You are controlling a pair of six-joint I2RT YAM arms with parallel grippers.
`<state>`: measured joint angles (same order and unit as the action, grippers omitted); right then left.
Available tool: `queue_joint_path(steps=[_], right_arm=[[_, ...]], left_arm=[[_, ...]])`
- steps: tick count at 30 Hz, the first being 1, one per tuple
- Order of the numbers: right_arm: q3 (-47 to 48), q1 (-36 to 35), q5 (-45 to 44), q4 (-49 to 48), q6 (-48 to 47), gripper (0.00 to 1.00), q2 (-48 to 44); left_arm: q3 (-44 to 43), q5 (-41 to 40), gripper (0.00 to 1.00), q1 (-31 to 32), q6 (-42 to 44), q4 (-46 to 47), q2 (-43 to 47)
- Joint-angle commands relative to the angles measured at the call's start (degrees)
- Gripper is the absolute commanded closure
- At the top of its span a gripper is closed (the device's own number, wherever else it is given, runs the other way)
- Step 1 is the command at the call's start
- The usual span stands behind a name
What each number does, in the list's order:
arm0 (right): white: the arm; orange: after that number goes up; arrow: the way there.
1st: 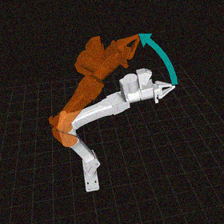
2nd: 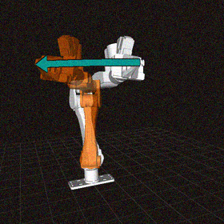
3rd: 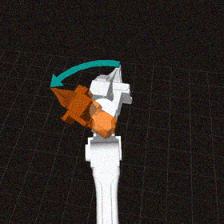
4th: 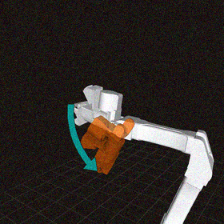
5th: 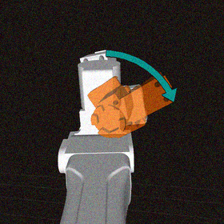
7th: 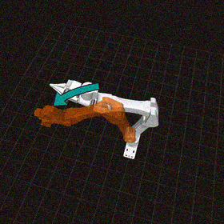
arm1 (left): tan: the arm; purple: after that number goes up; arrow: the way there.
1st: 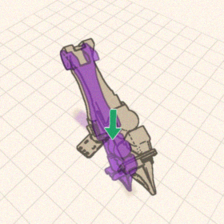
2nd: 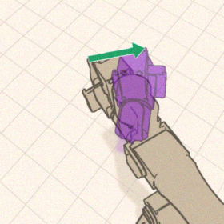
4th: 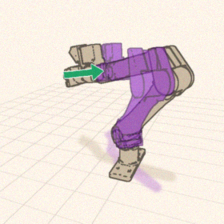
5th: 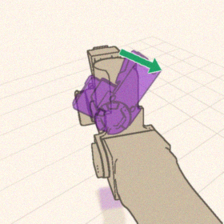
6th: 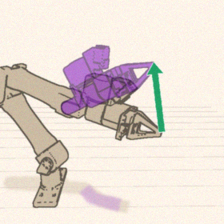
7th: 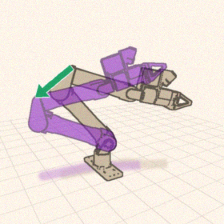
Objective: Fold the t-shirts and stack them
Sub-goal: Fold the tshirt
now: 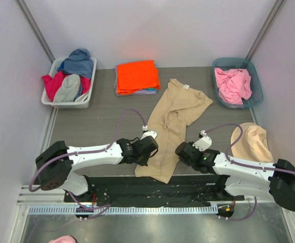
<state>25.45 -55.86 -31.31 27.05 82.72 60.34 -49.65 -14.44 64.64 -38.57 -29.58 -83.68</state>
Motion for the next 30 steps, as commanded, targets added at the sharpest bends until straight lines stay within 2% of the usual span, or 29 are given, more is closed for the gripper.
queue_joint_path(steps=[1,11,20,30], right_arm=[[0.12,0.4,-2.18,1.43,0.43,0.99,-1.71],[0.83,1.45,-2.53,4.94,-0.28,0.99,-4.43],[2.93,4.0,-2.62,9.95,-3.26,0.99,-6.55],[3.29,4.26,-1.91,10.48,-4.32,0.99,-5.14]], left_arm=[[1.74,-2.0,1.0,0.22,0.16,-0.74,1.15],[6.67,-2.52,1.0,0.22,-0.9,0.4,1.24],[3.95,-3.67,1.0,0.22,1.38,-1.88,0.36],[1.83,-4.63,1.0,0.22,3.41,-5.13,3.52]])
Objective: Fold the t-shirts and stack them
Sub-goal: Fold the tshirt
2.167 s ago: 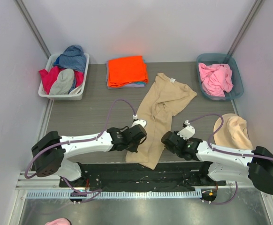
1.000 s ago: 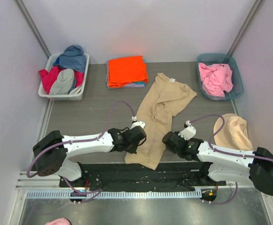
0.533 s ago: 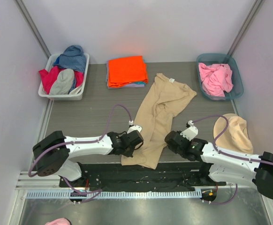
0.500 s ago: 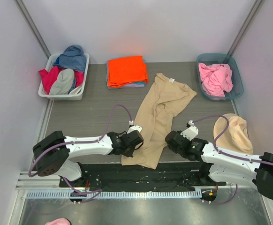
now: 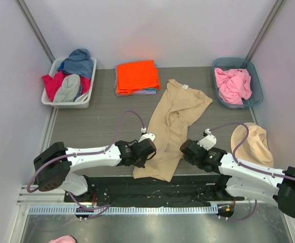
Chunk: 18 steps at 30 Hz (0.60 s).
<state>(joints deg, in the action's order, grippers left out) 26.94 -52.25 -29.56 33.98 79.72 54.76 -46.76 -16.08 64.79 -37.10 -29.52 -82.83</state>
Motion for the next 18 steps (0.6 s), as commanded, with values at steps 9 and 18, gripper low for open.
queue_joint_path(steps=[9,18], right_arm=[[1.28,0.83,-3.4,3.64,-1.41,0.99,0.17],[1.71,1.1,-1.73,2.85,-2.81,0.72,1.48]], left_arm=[[1.5,-2.29,1.0,0.07,1.33,-4.41,2.49],[1.5,-0.89,1.0,0.07,1.24,-2.92,1.01]])
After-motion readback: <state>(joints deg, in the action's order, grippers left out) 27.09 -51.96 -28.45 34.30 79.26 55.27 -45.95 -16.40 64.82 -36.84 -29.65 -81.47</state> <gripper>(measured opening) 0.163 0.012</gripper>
